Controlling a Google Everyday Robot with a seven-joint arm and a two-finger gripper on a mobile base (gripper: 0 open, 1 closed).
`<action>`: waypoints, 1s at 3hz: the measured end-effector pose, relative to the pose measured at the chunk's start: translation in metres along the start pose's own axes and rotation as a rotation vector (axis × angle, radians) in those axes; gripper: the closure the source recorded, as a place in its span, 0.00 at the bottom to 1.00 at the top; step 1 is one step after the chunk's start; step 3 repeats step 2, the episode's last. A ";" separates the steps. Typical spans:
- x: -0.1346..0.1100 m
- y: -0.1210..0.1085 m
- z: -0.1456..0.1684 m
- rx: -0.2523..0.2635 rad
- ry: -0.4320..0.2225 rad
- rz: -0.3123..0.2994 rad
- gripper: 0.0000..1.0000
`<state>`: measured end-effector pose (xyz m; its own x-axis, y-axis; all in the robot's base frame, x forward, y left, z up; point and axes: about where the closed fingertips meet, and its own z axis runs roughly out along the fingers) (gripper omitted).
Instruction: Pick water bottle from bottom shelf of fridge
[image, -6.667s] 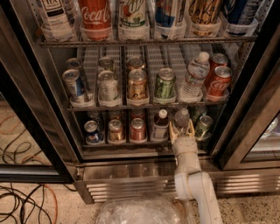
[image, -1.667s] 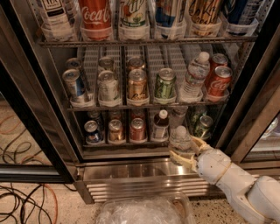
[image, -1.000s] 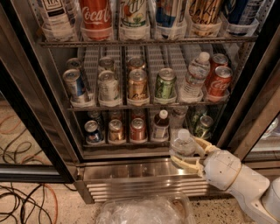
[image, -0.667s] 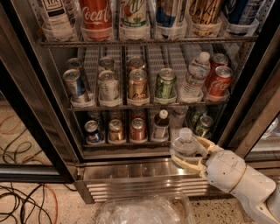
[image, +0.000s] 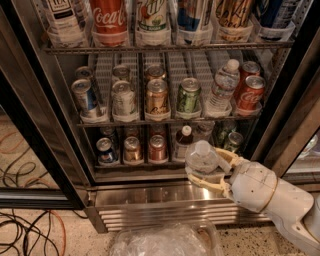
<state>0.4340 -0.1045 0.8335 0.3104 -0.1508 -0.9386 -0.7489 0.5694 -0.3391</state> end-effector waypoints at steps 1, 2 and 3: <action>-0.014 0.007 0.012 -0.049 -0.017 -0.013 1.00; -0.014 0.007 0.012 -0.050 -0.017 -0.013 1.00; -0.014 0.007 0.012 -0.050 -0.017 -0.013 1.00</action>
Offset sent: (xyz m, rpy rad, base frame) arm -0.0021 0.0137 0.0097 -0.0087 -0.0112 0.0429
